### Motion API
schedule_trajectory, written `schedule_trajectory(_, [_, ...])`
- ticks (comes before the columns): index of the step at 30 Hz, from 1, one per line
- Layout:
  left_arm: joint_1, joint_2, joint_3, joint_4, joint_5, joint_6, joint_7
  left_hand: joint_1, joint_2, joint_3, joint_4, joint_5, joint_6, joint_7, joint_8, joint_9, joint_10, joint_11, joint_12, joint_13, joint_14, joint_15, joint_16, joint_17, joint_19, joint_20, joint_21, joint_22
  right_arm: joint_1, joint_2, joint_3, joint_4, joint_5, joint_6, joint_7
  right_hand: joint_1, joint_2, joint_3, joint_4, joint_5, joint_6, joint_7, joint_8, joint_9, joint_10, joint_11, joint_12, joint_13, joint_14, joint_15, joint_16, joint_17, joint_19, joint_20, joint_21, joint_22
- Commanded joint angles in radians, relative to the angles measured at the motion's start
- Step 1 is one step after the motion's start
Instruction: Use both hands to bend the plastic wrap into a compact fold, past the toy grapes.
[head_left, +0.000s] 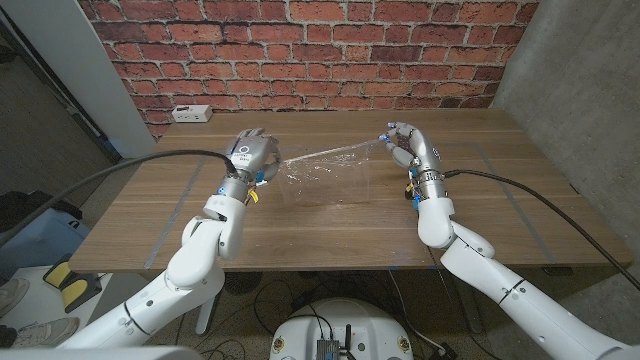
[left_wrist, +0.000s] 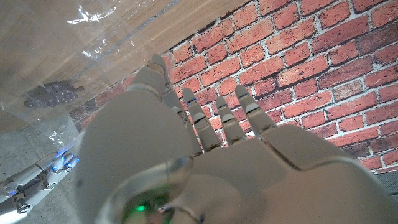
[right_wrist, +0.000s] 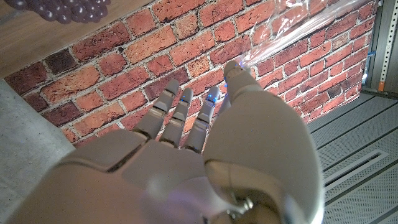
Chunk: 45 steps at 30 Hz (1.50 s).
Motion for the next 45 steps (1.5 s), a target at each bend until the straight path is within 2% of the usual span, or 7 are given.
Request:
schedule_trajectory(1, [-0.078, -0.01, 0.05, 0.037, 0.004, 0.036, -0.033, 0.012, -0.001, 0.001, 0.003, 0.003, 0.073, 0.064, -0.003, 0.003, 0.004, -0.004, -0.001, 0.003, 0.01, -0.139, -0.004, 0.001, 0.002, -0.004, -0.003, 0.003, 0.098, 0.007, -0.028, 0.108, 0.033, 0.043, 0.023, -0.007, -0.002, 0.009, -0.002, 0.01, 0.039, 0.03, 0.005, 0.0, 0.007, 0.001, -0.004, 0.005, 0.007, -0.144, -0.005, 0.002, 0.001, 0.0, -0.001, 0.001])
schedule_trajectory(8, [-0.103, -0.012, 0.08, 0.043, 0.035, 0.06, -0.05, 0.013, -0.001, 0.0, 0.004, 0.003, 0.075, 0.064, -0.004, 0.003, 0.004, -0.004, -0.002, 0.003, 0.01, -0.139, -0.005, 0.001, 0.003, -0.005, -0.003, 0.003, 0.126, 0.005, -0.038, 0.147, 0.047, 0.07, 0.034, -0.006, -0.003, 0.01, -0.003, 0.01, 0.039, 0.03, 0.005, 0.0, 0.007, 0.001, -0.006, 0.005, 0.008, -0.143, -0.007, 0.002, 0.001, 0.001, -0.001, 0.001])
schedule_trajectory(20, [-0.109, -0.019, 0.091, 0.047, 0.04, 0.09, -0.057, 0.012, -0.001, -0.001, 0.004, 0.003, 0.077, 0.063, -0.008, 0.003, 0.005, -0.004, -0.003, 0.004, 0.009, -0.141, -0.006, 0.001, 0.003, -0.007, -0.004, 0.003, 0.171, 0.006, -0.057, 0.195, 0.06, 0.105, 0.058, -0.007, -0.004, 0.01, -0.003, 0.011, 0.039, 0.03, 0.007, 0.0, 0.008, -0.001, -0.007, 0.006, 0.008, -0.144, -0.008, 0.002, 0.002, 0.001, -0.002, 0.001])
schedule_trajectory(33, [-0.115, -0.011, 0.08, 0.069, -0.001, 0.1, -0.035, 0.014, -0.001, -0.002, 0.004, 0.003, 0.078, 0.064, -0.012, 0.003, 0.006, -0.004, -0.004, 0.004, 0.01, -0.14, -0.006, 0.001, 0.004, -0.005, -0.004, 0.003, 0.244, 0.041, -0.093, 0.283, 0.064, 0.15, 0.074, -0.007, -0.004, 0.01, -0.004, 0.011, 0.039, 0.031, 0.008, 0.0, 0.012, -0.001, -0.007, 0.006, 0.009, -0.147, -0.009, 0.003, 0.002, 0.001, -0.002, 0.001])
schedule_trajectory(45, [-0.142, -0.004, 0.086, 0.104, -0.042, 0.094, -0.001, 0.015, 0.0, -0.003, 0.005, 0.004, 0.081, 0.064, -0.017, 0.003, 0.01, -0.004, -0.004, 0.005, 0.012, -0.14, -0.005, 0.001, 0.006, -0.007, -0.004, 0.003, 0.295, 0.067, -0.117, 0.343, 0.064, 0.155, 0.079, -0.008, -0.004, 0.012, -0.004, 0.012, 0.038, 0.032, 0.008, -0.002, 0.014, 0.0, -0.009, 0.007, 0.011, -0.146, -0.011, 0.003, 0.004, 0.0, -0.002, 0.001])
